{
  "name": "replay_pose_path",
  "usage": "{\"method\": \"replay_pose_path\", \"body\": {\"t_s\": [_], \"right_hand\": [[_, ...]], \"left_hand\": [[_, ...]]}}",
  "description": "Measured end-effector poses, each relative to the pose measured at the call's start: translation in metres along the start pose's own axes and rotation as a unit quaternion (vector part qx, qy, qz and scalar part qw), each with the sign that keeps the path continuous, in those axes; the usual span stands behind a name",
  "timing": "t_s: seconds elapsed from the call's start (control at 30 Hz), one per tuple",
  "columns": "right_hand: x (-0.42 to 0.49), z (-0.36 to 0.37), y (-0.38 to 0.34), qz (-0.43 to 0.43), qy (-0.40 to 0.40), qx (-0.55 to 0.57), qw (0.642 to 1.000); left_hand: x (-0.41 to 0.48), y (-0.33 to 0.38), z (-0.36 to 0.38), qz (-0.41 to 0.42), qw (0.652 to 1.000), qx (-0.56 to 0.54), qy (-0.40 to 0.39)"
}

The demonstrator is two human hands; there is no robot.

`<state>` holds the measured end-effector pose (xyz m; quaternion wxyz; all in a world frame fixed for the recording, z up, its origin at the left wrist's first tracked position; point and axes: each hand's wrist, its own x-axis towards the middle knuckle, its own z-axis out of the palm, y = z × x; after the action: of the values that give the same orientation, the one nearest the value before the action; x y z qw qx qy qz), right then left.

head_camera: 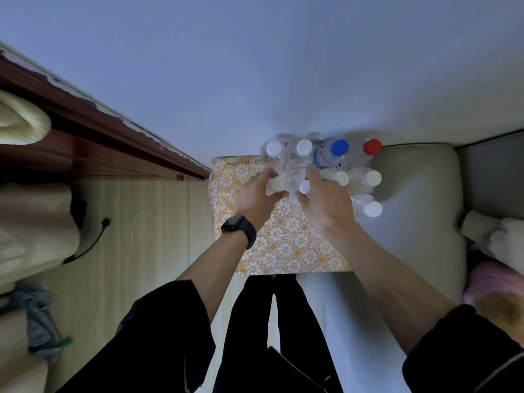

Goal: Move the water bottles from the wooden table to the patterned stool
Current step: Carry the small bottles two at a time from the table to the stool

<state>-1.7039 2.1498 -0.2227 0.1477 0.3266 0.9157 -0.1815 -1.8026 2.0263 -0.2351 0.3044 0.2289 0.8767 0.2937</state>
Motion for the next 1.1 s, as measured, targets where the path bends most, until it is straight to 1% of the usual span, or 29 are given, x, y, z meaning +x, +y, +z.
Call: {"method": "replay_pose_path", "body": {"t_s": [0.17,0.37,0.47,0.63,0.73,0.83,0.93,1.03,1.1], "right_hand": [[0.018,-0.003,-0.002,0.005,0.01,-0.012,1.0],[0.015,-0.001,0.0,-0.008,0.019,0.002,1.0],[0.015,-0.002,-0.001,-0.003,0.016,0.001,1.0],[0.013,0.0,-0.001,0.002,0.017,0.007,1.0],[0.012,-0.005,-0.003,0.009,0.0,-0.012,1.0],[0.002,-0.021,-0.007,0.011,-0.034,-0.028,0.999],[-0.029,-0.05,-0.01,0.008,-0.049,-0.014,0.999],[-0.073,-0.08,-0.009,0.01,-0.058,0.005,0.998],[-0.101,-0.098,-0.007,0.023,-0.062,0.043,0.997]], "left_hand": [[0.014,-0.001,-0.001,0.008,1.0,0.006,0.003],[0.013,-0.003,0.004,0.004,1.0,0.002,0.016],[0.012,-0.003,0.007,0.008,1.0,-0.001,0.029],[0.012,-0.003,0.009,0.008,1.0,0.008,0.029],[0.012,0.001,0.002,0.015,0.999,0.045,0.002],[0.01,0.013,-0.012,0.007,0.995,0.086,-0.051],[-0.002,0.03,-0.031,-0.007,0.99,0.103,-0.097],[-0.033,0.042,-0.054,-0.024,0.988,0.116,-0.101],[-0.062,0.047,-0.067,-0.031,0.988,0.116,-0.102]]}}
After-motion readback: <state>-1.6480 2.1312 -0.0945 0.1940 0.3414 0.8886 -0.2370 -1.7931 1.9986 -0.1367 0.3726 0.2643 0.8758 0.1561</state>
